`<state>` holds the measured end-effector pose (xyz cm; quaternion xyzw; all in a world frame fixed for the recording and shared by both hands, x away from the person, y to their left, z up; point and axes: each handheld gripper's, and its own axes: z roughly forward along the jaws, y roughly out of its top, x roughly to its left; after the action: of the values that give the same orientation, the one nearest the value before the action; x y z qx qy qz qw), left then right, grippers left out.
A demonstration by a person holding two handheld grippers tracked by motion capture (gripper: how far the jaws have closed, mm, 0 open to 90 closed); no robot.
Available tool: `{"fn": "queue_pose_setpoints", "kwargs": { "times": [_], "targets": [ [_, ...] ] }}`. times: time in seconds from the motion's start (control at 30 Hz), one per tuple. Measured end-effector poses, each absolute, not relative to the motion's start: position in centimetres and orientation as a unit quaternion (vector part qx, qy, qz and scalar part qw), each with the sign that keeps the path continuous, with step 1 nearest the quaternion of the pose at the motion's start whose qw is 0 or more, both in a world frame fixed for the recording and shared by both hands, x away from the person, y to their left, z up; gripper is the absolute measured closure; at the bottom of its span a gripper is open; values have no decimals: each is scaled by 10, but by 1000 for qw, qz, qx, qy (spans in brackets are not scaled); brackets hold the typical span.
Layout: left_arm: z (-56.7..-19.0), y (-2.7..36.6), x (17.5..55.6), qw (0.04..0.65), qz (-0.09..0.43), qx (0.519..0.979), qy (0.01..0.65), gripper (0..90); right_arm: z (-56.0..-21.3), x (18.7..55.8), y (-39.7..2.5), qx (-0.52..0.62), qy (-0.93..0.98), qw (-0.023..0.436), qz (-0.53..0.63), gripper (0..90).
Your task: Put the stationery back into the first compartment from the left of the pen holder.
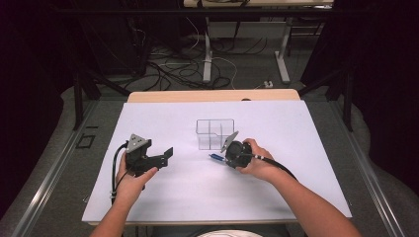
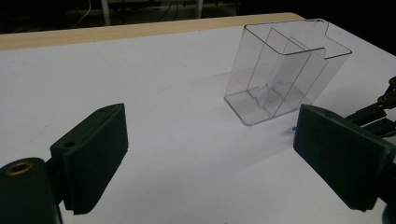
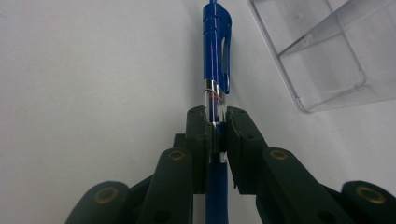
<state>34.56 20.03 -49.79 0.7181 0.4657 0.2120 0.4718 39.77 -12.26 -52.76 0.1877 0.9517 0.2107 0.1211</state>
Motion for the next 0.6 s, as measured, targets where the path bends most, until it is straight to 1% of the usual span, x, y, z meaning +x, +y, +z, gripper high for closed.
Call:
{"fn": "queue_pose_setpoints", "kwargs": {
  "times": [0.03,0.13,0.27,0.5,0.6],
  "targets": [
    [-498,200,346,472,212,718,465,99,-526,395,-122,193,950,120,215,801],
    [-498,200,346,471,212,719,465,99,-522,390,-123,176,951,142,212,801],
    [-497,201,346,471,212,718,467,101,-515,381,-125,160,950,161,213,801],
    [-496,203,346,472,213,716,468,106,-501,372,-125,145,950,172,217,801],
    [-496,204,346,469,216,719,465,111,-496,367,-125,133,949,186,216,801]
  ]
}}
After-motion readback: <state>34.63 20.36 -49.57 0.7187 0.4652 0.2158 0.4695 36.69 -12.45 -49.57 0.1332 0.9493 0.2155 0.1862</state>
